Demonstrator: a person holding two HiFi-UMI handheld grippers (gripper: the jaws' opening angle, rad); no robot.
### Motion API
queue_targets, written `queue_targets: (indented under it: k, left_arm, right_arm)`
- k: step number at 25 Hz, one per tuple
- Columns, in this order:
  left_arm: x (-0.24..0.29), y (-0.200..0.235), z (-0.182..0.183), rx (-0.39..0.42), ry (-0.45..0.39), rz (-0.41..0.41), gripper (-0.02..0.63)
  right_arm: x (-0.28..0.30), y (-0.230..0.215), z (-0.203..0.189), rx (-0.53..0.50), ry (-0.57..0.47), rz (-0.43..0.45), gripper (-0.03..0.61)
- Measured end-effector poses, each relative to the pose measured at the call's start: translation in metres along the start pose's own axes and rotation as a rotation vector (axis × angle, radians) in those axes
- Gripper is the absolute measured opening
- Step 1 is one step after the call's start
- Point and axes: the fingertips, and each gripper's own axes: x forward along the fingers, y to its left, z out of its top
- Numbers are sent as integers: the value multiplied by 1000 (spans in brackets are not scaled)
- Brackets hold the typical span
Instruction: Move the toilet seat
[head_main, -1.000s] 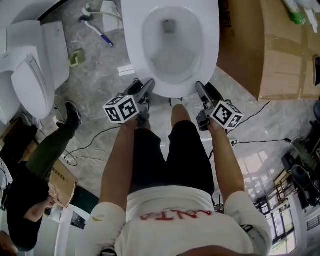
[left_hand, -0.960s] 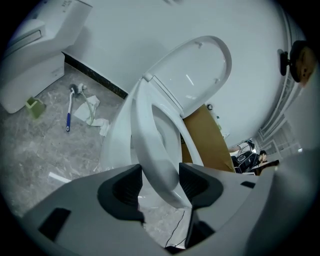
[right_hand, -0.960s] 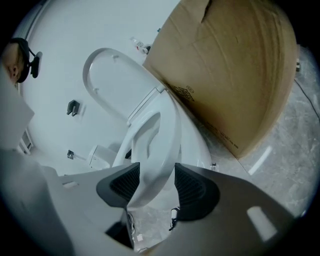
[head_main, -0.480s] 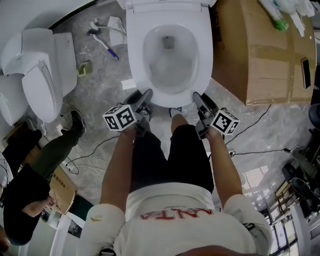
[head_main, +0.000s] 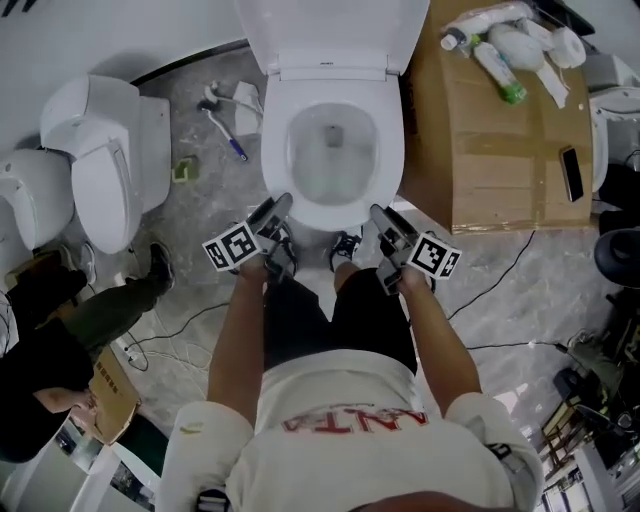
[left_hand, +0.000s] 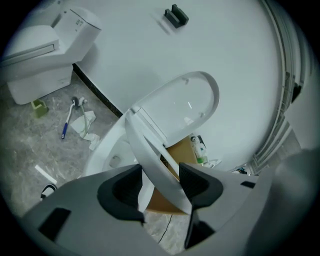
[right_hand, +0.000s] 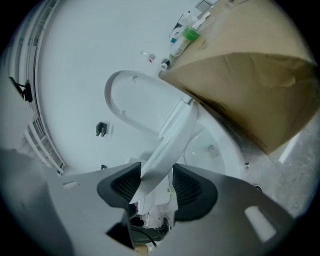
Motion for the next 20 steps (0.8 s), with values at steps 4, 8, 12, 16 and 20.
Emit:
queue_targets:
  k: [4,8,12,16,20]
  left_arm:
    - [3,-25,23,-38,-46,-8,239]
    - [2,-40,38,-72,-81,-22,239]
    - [1,-59,59,-94,-120,-62,239]
    - [6,-76,78,-121,-143,-117,241]
    - [3,-89,90,-132,-139,-132,242]
  right_arm:
    - [0,23,26,7,-12,33,198]
    - [0,41,40,19,-30,37,201]
    - [4,60,59,21,-31,48,206]
    - [9,76,80,27,-34,41,210]
    - [10,91,93,47,-65,49,212]
